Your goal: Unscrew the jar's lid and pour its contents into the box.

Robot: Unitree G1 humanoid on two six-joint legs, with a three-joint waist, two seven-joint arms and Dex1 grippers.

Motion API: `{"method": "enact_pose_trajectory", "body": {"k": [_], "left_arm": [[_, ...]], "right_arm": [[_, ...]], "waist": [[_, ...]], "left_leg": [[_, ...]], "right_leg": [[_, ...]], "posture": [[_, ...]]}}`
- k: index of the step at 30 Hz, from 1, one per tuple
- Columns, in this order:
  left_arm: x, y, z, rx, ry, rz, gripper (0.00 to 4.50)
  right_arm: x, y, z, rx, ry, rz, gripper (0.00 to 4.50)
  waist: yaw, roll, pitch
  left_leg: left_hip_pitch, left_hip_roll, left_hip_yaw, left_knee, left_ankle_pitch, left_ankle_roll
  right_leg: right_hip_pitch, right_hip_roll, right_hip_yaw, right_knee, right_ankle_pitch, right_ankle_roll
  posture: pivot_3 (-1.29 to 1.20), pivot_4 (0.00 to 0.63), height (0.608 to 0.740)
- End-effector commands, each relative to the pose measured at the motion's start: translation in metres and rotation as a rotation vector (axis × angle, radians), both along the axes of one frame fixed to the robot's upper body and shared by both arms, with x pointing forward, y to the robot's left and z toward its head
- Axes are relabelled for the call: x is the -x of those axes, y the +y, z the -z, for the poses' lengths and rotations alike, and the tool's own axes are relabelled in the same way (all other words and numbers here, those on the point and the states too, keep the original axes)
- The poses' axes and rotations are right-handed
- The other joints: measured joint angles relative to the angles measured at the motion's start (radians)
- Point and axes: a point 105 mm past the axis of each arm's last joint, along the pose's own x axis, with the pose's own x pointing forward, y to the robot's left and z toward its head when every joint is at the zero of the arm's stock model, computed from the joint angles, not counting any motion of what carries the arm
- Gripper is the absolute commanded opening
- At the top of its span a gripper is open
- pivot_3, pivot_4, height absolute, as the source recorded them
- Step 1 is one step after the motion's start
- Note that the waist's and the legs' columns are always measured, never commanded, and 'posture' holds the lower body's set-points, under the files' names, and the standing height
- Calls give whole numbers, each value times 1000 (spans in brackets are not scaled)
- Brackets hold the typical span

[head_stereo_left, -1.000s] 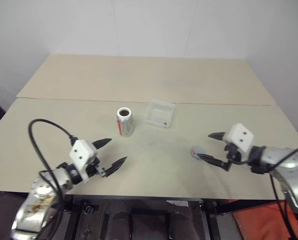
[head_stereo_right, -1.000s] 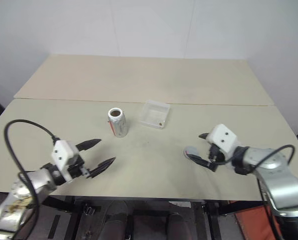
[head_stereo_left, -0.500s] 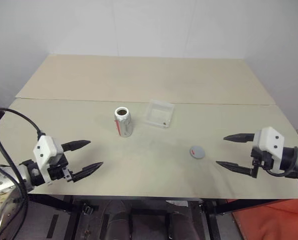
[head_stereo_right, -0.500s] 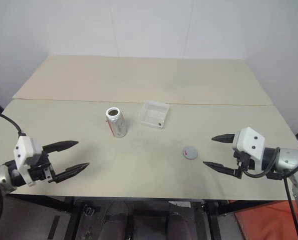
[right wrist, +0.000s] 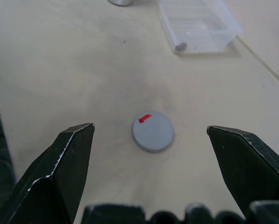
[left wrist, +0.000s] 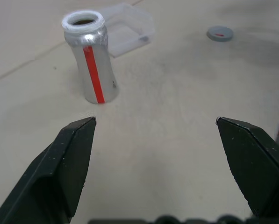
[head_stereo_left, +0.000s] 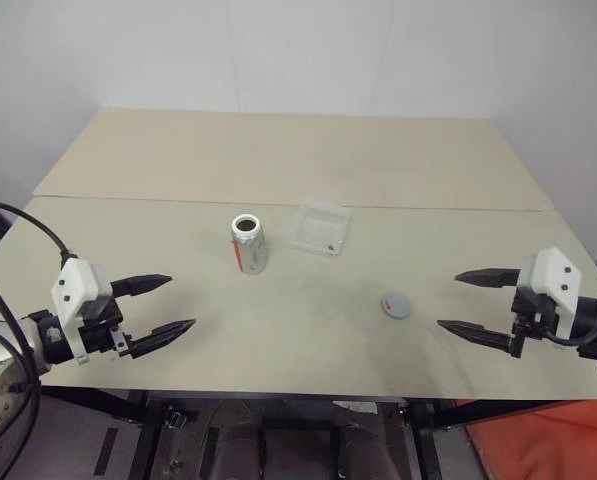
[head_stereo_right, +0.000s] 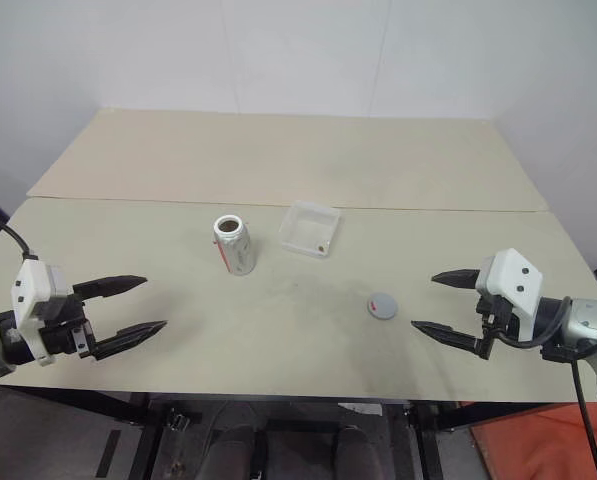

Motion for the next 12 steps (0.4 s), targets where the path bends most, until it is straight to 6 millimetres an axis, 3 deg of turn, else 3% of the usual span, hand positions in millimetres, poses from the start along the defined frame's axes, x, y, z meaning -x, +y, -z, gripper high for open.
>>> {"method": "enact_pose_trajectory", "body": {"k": [1,5,12], "left_arm": [[-3,3,-24,-46,-89,-16,4480],[-3,7,-27,-84,-109,-57,4480],[15,14,-34,-98,-67,-84,4480]], "right_arm": [[-3,3,-27,7,-109,8,4500],[5,9,-33,6,-126,-76,4500],[9,15,-39,12,-137,-117,4500]], "waist": [[1,0,0],[1,0,0],[-1,0,0]], "left_leg": [[0,0,0,0,0,0],[1,0,0,-1,0,0],[1,0,1,-2,0,0]], "right_leg": [[0,0,0,0,0,0],[0,0,0,0,0,0],[0,0,0,0,0,-2]], "posture": [[0,150,740],[0,150,740],[0,150,740]]}}
